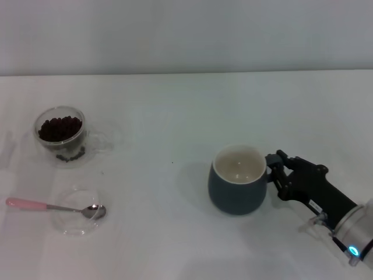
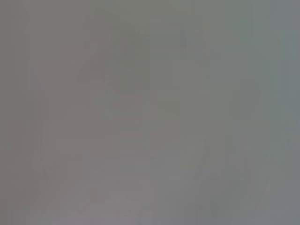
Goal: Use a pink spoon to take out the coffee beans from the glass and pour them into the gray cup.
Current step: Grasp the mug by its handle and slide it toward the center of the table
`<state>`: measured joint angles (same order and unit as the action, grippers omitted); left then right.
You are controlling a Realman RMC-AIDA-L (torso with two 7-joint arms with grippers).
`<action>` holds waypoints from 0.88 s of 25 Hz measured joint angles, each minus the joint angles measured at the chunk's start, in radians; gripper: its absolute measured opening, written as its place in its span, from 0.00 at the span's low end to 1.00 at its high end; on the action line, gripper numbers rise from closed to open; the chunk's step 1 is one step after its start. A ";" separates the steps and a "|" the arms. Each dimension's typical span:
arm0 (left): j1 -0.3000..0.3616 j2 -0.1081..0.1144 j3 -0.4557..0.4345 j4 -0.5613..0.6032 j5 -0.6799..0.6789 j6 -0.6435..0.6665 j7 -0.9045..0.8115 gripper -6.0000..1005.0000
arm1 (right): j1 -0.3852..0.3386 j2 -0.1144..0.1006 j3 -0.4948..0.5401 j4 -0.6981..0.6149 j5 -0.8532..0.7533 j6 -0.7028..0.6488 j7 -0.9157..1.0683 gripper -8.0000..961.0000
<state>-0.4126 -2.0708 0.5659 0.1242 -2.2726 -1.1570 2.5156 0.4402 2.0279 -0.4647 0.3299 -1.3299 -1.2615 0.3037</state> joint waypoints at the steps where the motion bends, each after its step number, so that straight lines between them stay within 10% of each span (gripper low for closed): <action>1: 0.000 0.000 0.000 0.000 0.000 0.000 0.000 0.84 | 0.006 0.000 0.000 0.003 -0.003 0.002 0.000 0.20; 22: 0.006 -0.003 0.000 0.000 -0.001 -0.008 -0.005 0.84 | 0.064 0.000 0.155 0.046 -0.291 0.082 0.000 0.20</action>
<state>-0.4070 -2.0738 0.5660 0.1243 -2.2734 -1.1650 2.5105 0.5039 2.0279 -0.3093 0.3756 -1.6213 -1.1798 0.3037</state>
